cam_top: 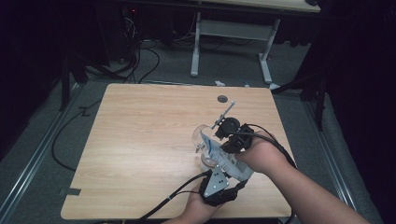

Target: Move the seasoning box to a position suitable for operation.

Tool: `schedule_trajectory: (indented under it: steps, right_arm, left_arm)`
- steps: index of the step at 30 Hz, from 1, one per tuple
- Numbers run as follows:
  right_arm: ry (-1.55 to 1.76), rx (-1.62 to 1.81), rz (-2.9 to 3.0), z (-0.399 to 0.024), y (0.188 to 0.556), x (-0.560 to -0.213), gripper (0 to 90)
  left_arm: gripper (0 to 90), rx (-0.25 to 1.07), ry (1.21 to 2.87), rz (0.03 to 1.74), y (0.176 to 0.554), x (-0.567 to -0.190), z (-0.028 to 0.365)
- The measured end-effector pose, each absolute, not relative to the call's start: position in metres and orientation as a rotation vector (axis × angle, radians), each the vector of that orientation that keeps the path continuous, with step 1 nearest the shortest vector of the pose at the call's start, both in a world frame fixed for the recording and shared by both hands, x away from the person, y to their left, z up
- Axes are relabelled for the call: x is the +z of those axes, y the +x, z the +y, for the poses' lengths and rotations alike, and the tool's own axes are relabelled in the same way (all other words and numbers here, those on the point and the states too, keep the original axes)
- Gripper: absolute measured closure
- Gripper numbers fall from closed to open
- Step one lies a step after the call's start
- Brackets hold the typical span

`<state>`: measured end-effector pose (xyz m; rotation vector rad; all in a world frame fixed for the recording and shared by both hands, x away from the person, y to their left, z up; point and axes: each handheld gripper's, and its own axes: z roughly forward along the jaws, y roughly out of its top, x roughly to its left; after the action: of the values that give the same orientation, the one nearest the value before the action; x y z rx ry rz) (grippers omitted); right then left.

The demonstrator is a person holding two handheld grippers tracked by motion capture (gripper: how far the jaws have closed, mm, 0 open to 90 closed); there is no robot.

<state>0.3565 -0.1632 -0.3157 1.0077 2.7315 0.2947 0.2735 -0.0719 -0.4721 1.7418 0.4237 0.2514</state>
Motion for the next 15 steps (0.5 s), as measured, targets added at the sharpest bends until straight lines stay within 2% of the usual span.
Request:
schedule_trajectory:
  steps: [15]
  right_arm:
    - [1.003, 0.289, 2.733, -0.1632, 0.3563, -0.3164, 90.0]
  left_arm:
    - [59.6, 0.243, 1.736, 0.424, 0.2734, -0.4716, -0.0724]
